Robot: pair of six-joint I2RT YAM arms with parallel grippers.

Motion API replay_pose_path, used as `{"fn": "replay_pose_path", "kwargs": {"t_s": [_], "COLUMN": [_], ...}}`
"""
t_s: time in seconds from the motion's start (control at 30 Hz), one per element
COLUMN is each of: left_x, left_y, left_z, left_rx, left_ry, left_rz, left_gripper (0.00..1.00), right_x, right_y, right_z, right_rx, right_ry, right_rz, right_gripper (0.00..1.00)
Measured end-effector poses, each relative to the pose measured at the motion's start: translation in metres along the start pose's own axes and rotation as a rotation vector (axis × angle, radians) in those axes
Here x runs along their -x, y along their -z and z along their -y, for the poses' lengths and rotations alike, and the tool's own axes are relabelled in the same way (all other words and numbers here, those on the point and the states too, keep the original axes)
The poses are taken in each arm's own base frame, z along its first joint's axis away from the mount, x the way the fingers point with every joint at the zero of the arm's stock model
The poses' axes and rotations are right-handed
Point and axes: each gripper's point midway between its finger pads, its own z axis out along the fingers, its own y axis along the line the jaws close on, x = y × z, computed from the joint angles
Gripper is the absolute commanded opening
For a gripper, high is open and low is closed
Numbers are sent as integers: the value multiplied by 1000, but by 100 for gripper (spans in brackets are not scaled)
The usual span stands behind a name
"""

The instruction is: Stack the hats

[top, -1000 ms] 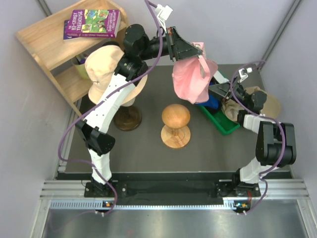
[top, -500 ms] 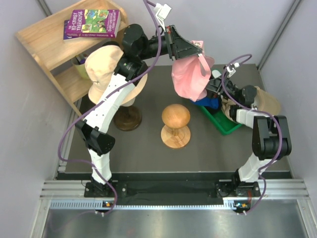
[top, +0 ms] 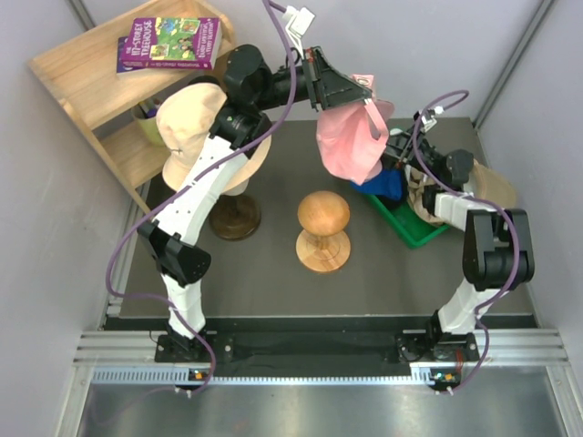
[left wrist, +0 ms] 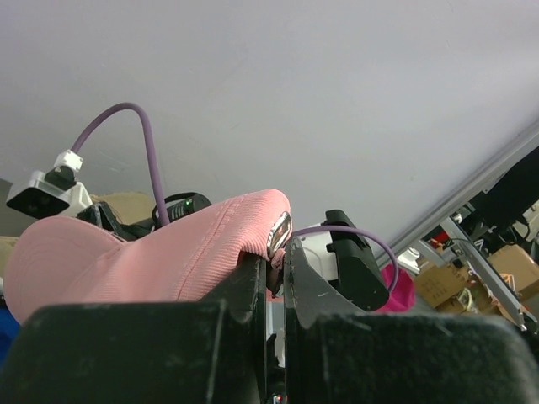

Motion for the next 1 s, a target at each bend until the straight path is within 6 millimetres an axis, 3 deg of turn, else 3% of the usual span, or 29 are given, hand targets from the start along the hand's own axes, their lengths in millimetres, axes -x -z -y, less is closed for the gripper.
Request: {"fn": "replay_pose_path", "kwargs": {"t_s": [0.13,0.23,0.43,0.53,0.67,0.73,0.77,0.8,0.87,0.93,1.0], "left_x": [-1,1,10,12,7,5,5,5,8,15,21], "left_y": [4,12,32,36,37,39,41,43,53,66,78], "left_z": [-1,0,-5,-9,-19,-27,-31,-36,-49,-61,-67], "left_rx": [9,22,68,81,99,123,137,162,235,323,395], "left_ry": [-2,-10,-35,-46,-42,-46,-50,-56,-67,-78,-96], "left_rz": [1,7,32,39,28,23,24,27,41,65,86], "left_gripper": [0,0,0,0,0,16,32,59,85,99,99], "right_x": [1,2,2,0,-6,-6,-5,-3,0,0,-2], "right_y": [-1,-1,3,5,7,11,14,19,31,39,44], "right_z": [-7,-19,-62,-79,-92,-96,-99,-101,-110,-120,-132], "right_rx": [8,20,72,93,106,103,100,94,82,73,52], "right_ry": [-16,-15,36,56,73,94,110,134,223,313,412], "right_rz": [5,12,31,32,13,8,10,14,20,25,34], "right_gripper": [52,34,18,2,0,0,0,0,0,0,0]}}
